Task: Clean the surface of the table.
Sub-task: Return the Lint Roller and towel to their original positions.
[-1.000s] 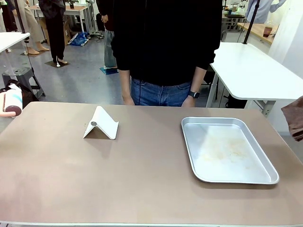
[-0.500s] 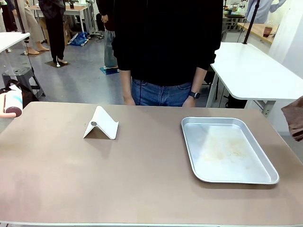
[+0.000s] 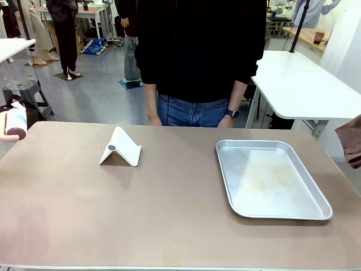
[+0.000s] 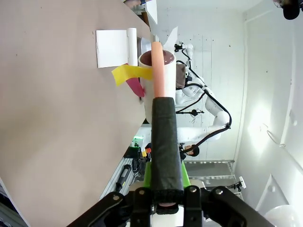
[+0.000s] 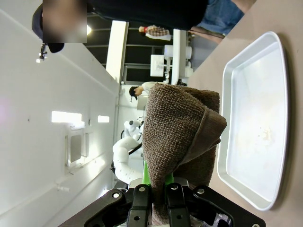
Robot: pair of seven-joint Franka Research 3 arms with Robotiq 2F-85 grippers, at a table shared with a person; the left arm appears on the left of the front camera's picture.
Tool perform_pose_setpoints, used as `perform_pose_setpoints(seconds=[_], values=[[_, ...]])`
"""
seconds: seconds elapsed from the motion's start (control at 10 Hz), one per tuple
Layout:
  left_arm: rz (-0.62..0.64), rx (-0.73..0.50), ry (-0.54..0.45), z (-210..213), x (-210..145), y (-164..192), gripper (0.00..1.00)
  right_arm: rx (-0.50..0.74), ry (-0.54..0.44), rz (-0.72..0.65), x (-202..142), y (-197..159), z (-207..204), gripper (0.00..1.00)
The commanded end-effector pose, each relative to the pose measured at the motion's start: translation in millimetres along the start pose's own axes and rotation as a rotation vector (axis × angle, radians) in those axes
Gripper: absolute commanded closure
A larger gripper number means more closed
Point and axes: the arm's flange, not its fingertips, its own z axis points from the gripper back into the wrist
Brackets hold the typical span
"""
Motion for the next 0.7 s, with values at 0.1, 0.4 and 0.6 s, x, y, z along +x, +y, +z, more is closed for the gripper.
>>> perform_pose_setpoints(seconds=[0.1, 0.4, 0.6], values=[[0.005, 0.002, 0.005, 0.0, -2.2, -3.5, 0.78, 0.002, 0.000, 0.005, -0.2, 2.1, 0.0, 0.90], [-0.029, -0.009, 0.048, -12.5, 7.9, -14.2, 0.78, -0.008, 0.000, 0.029, -4.6, 10.8, -4.6, 0.90], [-0.076, 0.036, 0.128, -43.4, 19.9, -42.2, 0.78, -0.014, 0.050, 0.064, -8.1, 30.3, -33.0, 0.90]])
